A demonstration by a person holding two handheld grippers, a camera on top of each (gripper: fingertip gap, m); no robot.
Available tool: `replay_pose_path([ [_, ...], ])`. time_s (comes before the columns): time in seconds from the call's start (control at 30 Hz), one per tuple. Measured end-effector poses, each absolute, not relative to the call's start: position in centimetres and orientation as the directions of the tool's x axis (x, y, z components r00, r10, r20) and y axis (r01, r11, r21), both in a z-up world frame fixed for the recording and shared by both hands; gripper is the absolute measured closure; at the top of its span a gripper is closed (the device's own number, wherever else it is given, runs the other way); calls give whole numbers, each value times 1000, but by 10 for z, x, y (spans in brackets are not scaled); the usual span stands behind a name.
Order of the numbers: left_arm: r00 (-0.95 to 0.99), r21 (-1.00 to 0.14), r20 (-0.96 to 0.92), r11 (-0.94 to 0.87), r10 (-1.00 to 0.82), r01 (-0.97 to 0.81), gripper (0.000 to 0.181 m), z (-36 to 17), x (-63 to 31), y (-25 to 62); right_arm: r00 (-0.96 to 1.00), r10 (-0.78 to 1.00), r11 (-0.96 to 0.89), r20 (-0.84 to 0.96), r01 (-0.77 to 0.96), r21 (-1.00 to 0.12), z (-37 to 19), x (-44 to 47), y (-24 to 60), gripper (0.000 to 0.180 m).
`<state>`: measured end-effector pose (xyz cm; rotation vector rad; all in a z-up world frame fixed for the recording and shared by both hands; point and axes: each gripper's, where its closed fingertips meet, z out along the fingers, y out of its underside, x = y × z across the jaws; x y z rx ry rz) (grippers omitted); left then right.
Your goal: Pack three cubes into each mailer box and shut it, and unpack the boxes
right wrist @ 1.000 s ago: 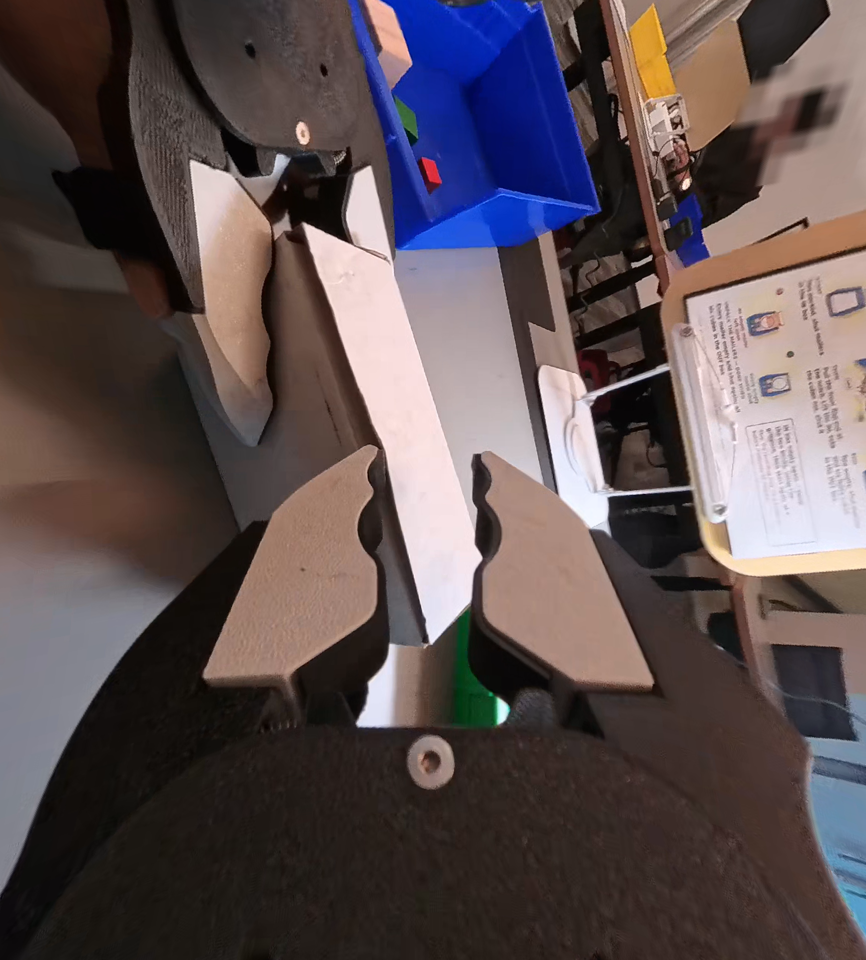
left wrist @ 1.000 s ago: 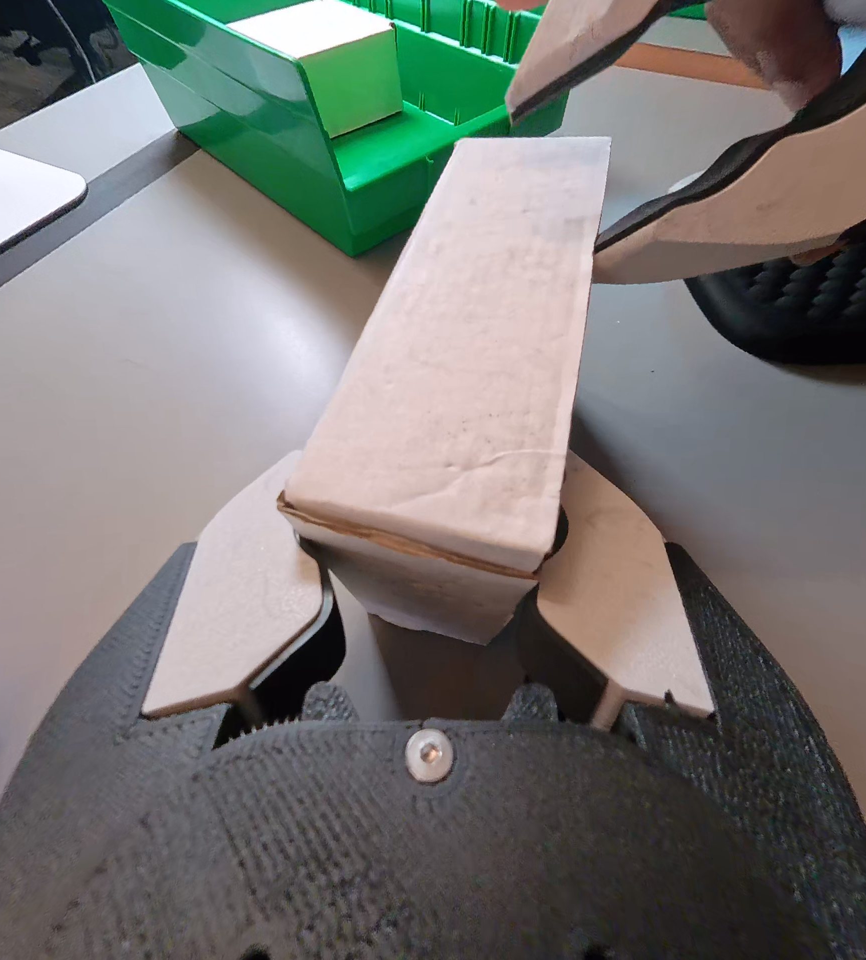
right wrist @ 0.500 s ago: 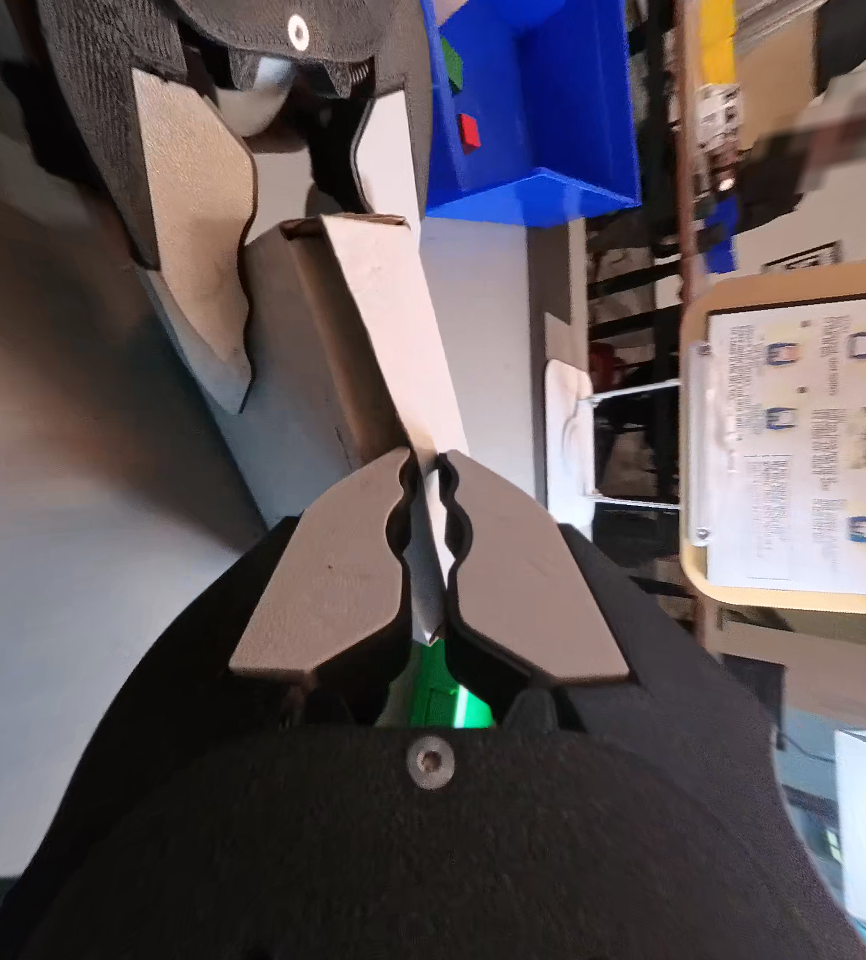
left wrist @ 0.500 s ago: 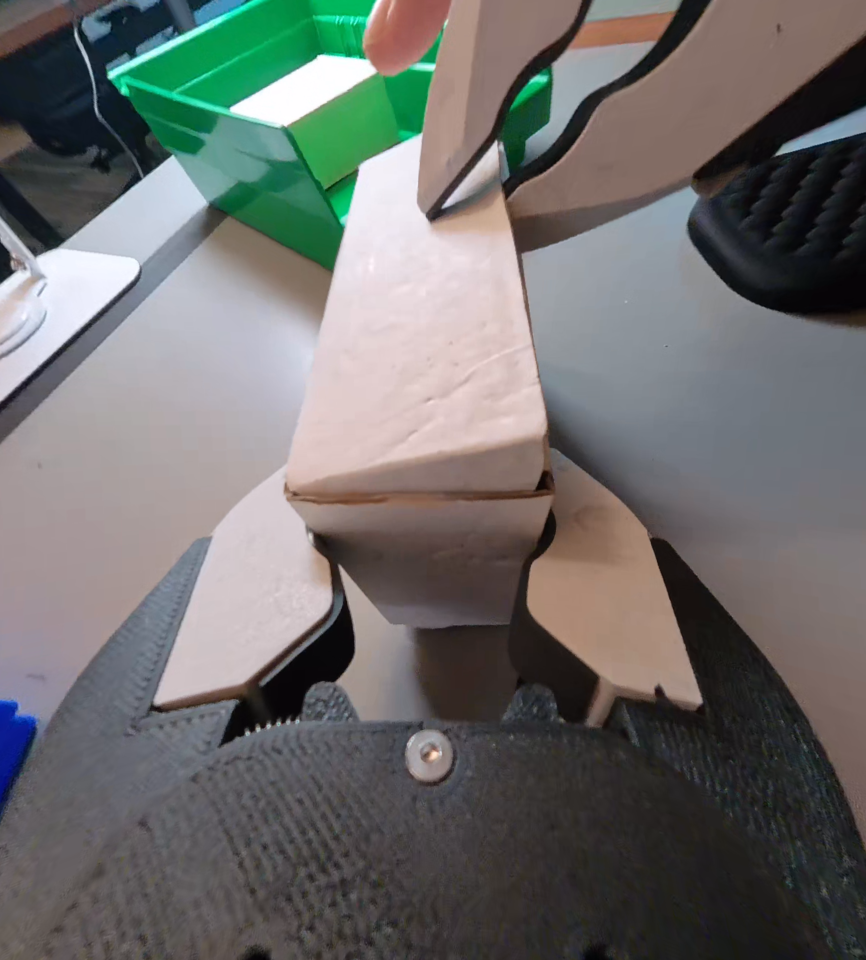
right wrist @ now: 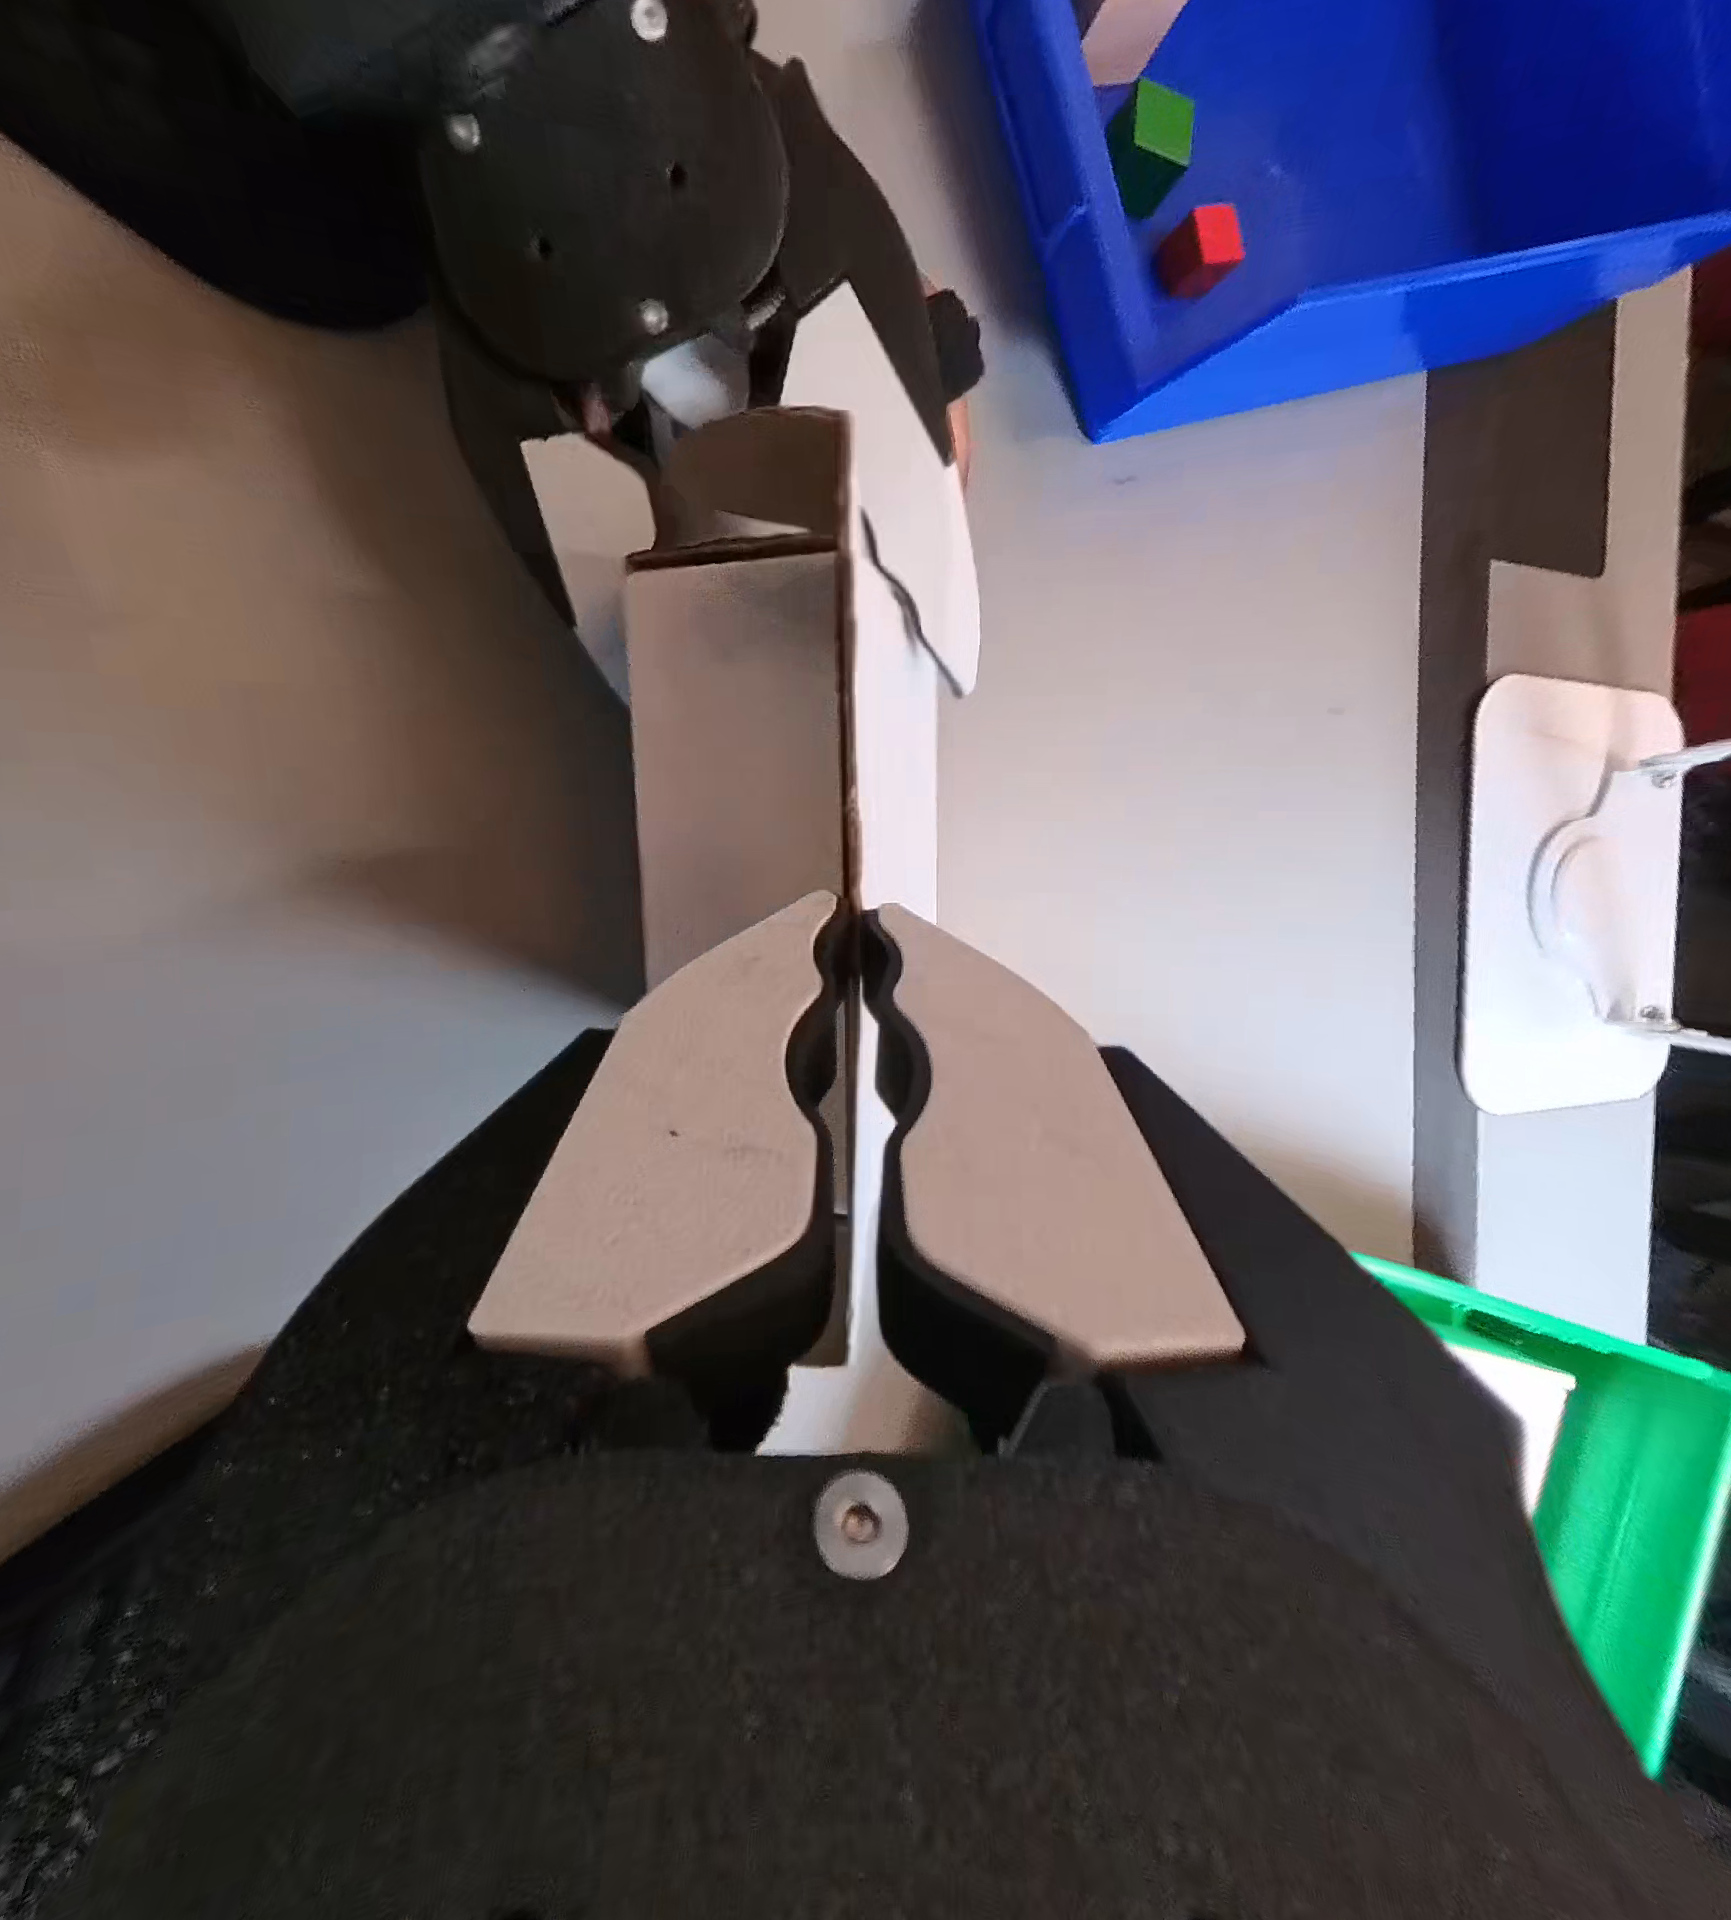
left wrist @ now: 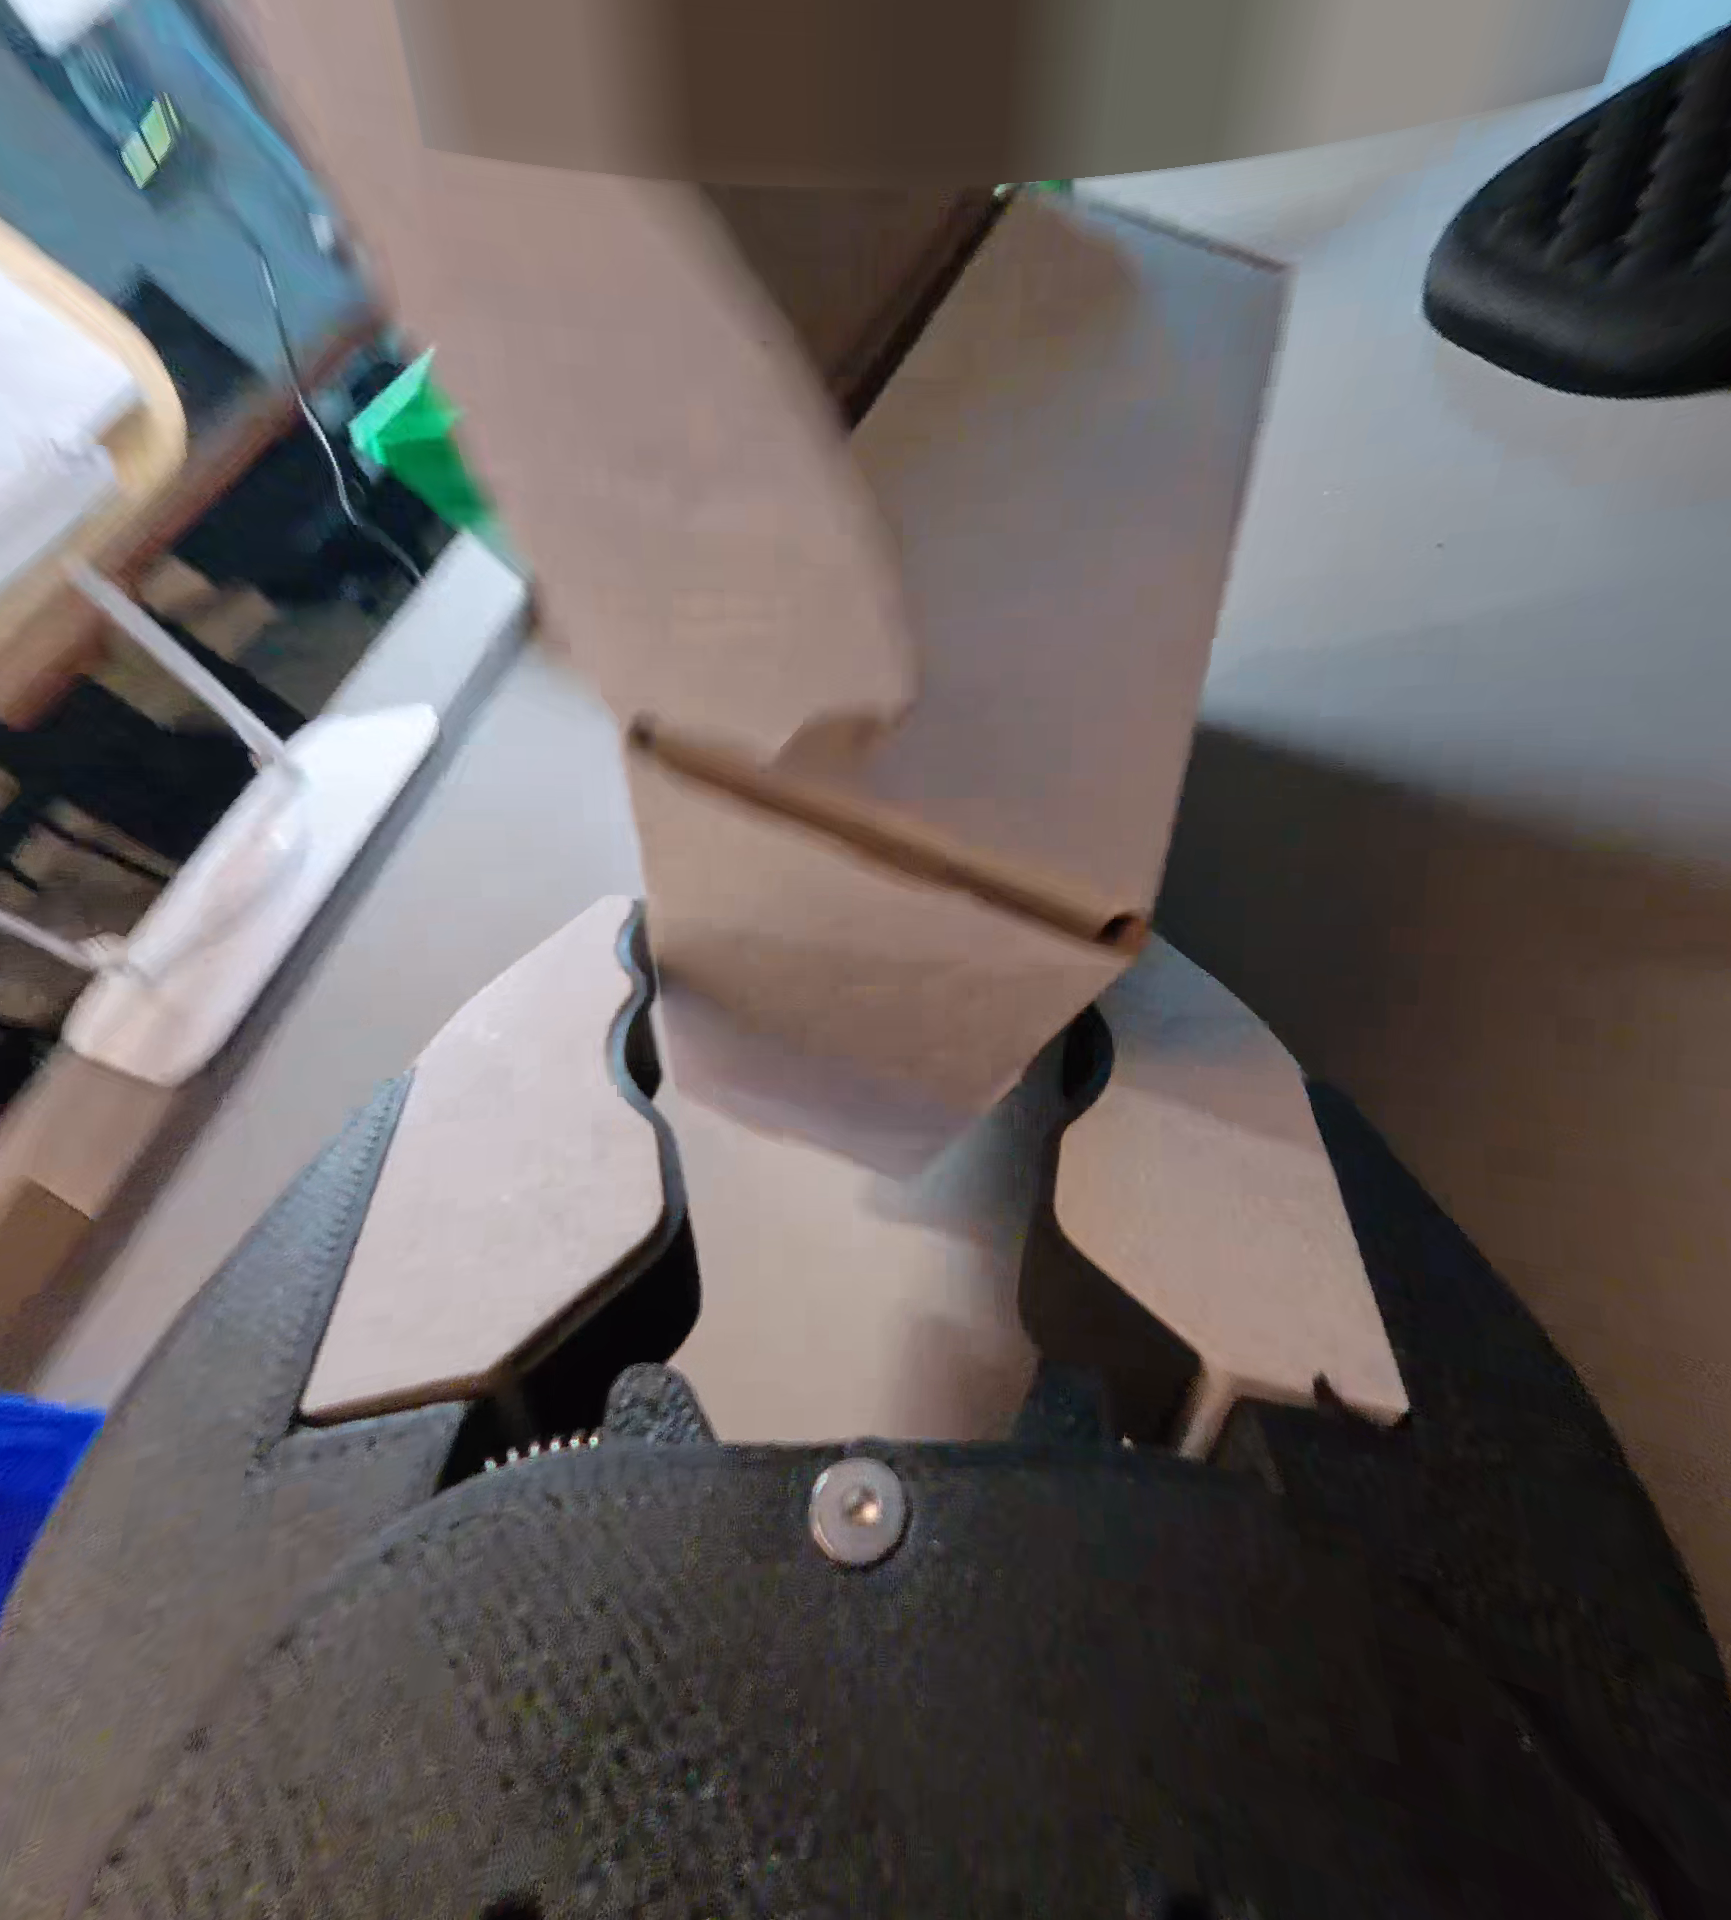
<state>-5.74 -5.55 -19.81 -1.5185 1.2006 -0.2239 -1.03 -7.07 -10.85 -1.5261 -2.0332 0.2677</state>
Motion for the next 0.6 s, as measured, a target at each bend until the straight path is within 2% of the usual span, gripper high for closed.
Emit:
replay_pose_path([
  [0.13, 523, -886, -225, -50, -822, -461, 98, -200, -86, -56, -104, 941, 263, 321, 823, -503, -106, -6, -64, 179],
  [0.27, 473, -953, 157, -259, -867, -158, 95, -169, -88, -84, -42, 943, 221, 331, 821, -527, -106, -2, -65, 179],
  [0.33, 462, -947, 265, -317, -847, -39, 96, -154, -80, -90, -49, 937, 236, 346, 819, -523, -107, -3, -70, 179],
  [0.43, 499, -945, 260, -324, -827, -46, 96, -156, -61, -91, -66, 940, 242, 334, 819, -521, -110, -10, -79, 178],
  [0.6, 581, -923, 71, -274, -811, -270, 102, -192, -56, -87, -94, 944, 254, 315, 817, -517, -110, -14, -85, 179],
])
